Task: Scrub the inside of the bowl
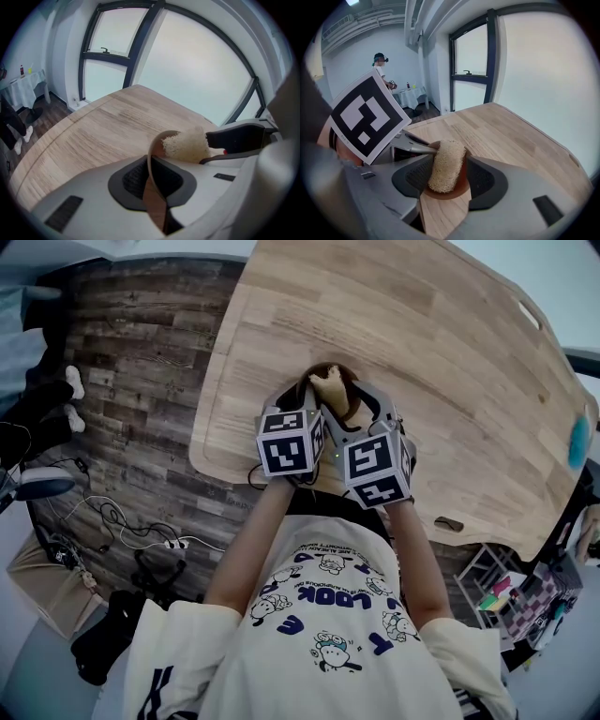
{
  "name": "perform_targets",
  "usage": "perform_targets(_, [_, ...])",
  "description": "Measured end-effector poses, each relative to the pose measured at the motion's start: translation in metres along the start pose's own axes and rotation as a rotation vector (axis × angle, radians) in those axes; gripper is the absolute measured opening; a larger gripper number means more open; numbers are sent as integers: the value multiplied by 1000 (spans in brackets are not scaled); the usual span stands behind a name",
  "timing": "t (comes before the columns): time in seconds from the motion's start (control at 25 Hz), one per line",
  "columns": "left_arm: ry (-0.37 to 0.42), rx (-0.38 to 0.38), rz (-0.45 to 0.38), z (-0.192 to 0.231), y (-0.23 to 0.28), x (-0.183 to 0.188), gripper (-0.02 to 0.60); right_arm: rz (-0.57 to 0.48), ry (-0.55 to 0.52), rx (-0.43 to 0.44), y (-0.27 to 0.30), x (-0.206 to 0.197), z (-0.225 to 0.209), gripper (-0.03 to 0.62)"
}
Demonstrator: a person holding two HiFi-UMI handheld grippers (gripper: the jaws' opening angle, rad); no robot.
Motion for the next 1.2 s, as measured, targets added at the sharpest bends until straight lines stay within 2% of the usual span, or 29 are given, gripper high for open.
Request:
perform_targets(0.16, [8,1,0,0,0,-1,32,2,16,12,6,0,2,199])
perform_targets(0.28, [7,-18,1,-4,2,-2,32,20,-5,14,15,-1,5,144])
perform_targets(0.52, [45,-15,7,-4,1,-1,33,46,-3,47,26,-7,6,123])
perform_targets(0.68, [36,-36,5,-5,2,-1,34,72,70,142,31,-11,6,115])
perform_targets(0.92, [32,-51,-15,-6,1,-4,37,99,215,352,30,-18,12,107])
perform_targets(1.08, [37,-62,-11,-5,0,-5,37,110,171,423,29,-18,19,103])
perform_targets(1.2, [71,-52,9,-7,0,-7,37,128,117,416,28,-19,18,103])
Point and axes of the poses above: the fingertips, and each gripper's own axes: y forward along the fingers, z to its left, x out of its top, the point moved 1 cm from there along -y, backward along the fingers, and after that the axes turned 15 degrees about -y, right-handed, at the moved point
